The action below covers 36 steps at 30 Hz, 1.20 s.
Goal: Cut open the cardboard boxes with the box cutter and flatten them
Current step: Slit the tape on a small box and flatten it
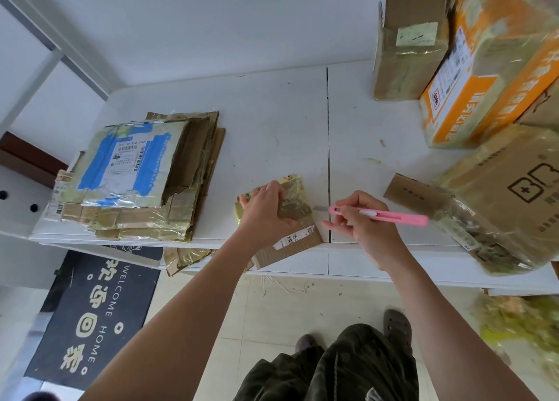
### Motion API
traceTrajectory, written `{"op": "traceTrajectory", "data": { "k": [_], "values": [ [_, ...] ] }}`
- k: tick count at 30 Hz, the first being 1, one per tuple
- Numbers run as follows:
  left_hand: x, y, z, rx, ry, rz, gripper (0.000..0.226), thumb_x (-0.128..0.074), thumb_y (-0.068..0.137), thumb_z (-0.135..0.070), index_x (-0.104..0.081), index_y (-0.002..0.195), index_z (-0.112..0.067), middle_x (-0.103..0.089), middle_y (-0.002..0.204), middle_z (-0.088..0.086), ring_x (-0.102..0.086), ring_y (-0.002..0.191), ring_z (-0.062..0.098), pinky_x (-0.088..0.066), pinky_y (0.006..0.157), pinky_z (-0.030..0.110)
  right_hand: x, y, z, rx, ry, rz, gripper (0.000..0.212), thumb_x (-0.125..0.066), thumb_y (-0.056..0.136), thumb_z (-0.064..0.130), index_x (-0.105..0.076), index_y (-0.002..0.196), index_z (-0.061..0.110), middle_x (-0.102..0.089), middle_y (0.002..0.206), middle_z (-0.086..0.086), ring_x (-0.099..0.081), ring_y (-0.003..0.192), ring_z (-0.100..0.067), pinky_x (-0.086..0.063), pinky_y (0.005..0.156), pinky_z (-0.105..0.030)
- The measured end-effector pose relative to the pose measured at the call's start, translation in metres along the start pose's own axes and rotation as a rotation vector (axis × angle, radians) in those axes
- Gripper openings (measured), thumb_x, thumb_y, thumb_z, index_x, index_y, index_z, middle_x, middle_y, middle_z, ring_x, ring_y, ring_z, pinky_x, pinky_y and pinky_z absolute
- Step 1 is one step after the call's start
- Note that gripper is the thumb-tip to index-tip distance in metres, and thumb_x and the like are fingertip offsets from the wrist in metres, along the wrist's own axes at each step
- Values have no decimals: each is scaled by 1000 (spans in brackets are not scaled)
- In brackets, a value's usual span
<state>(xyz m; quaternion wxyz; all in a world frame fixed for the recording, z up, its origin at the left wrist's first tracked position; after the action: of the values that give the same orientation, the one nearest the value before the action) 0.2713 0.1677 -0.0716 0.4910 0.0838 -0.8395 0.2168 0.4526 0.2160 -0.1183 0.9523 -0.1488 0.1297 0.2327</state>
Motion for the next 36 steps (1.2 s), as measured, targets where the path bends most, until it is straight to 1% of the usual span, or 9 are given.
{"op": "traceTrajectory", "data": {
  "k": [2, 5, 8, 11, 15, 21, 24, 32, 36],
  "values": [
    [2, -1, -1, -16, -28, -14, 51, -79, 76, -22, -39, 107, -24, -45, 99, -9, -30, 89, 15, -28, 105, 47, 0, 6, 2, 30, 88, -74, 26, -52, 96, -6, -62, 76, 8, -60, 71, -9, -62, 73, -17, -59, 84, -47],
    [3, -3, -1, -30, -62, -16, 70, -80, 76, -22, -39, 132, -26, -44, 106, -10, -34, 97, 15, -24, 110, 49, -7, 18, 5, 88, 119, -163, 11, -52, 98, -1, -60, 93, 3, -63, 77, -5, -63, 77, -14, -60, 80, -44],
    [-2, -2, 0, -50, 4, 27, 79, -78, 79, -27, -36, 146, -24, -45, 134, -2, -36, 127, 22, -13, 117, 50, -17, 27, -2, 75, 80, -182, 9, -52, 98, -1, -60, 95, 1, -64, 76, -6, -65, 75, -15, -60, 77, -38],
    [-5, 0, 2, -46, 48, 57, 83, -76, 81, -30, -30, 151, -23, -30, 156, 1, -25, 141, 25, -5, 119, 53, -21, 29, -9, 56, 5, -190, 13, -54, 97, 1, -64, 91, 6, -68, 77, -8, -66, 77, -22, -57, 80, -44],
    [-7, 2, 5, -47, 66, 64, 83, -75, 82, -31, -29, 151, -24, -28, 157, 2, -24, 142, 28, -4, 119, 56, -21, 29, -9, 67, 8, -209, 12, -56, 97, 3, -66, 93, 8, -68, 79, -8, -67, 80, -22, -57, 81, -45],
    [-8, 4, 5, -63, 59, 53, 83, -76, 82, -31, -31, 150, -23, -33, 154, 1, -28, 139, 28, -7, 118, 56, -21, 29, -8, 84, 28, -217, 14, -56, 98, 4, -67, 92, 10, -70, 75, -1, -68, 76, -15, -57, 69, -29],
    [-7, 4, 4, -71, 54, 52, 81, -75, 82, -31, -32, 150, -23, -35, 152, 0, -30, 138, 26, -5, 119, 56, -22, 28, -9, 95, 76, -219, 13, -55, 98, 4, -66, 93, 9, -70, 73, 1, -68, 74, -12, -58, 67, -26],
    [-5, 3, 3, -85, 28, 43, 81, -76, 80, -29, -33, 149, -20, -37, 150, 2, -30, 138, 29, -5, 118, 57, -25, 28, -9, 85, 106, -195, 14, -54, 98, 3, -66, 93, 7, -69, 72, 1, -67, 72, -11, -58, 68, -25],
    [-6, 5, 3, -76, 42, 46, 82, -76, 80, -28, -33, 150, -19, -38, 150, 2, -29, 139, 30, -5, 117, 58, -24, 34, -8, 24, 71, -166, 9, -57, 95, 1, -66, 91, 2, -66, 68, -2, -65, 69, -12, -59, 74, -34]
  ]
}}
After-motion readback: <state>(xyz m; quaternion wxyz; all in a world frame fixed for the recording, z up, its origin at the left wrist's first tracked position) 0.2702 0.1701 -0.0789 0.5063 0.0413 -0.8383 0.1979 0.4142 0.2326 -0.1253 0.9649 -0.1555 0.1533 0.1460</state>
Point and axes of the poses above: each hand's wrist, its own y-axis towards the middle knuckle, its own x-axis out of the back of the hand, z = x × y, the point moved 8 cm from there along y, towards the middle knuckle
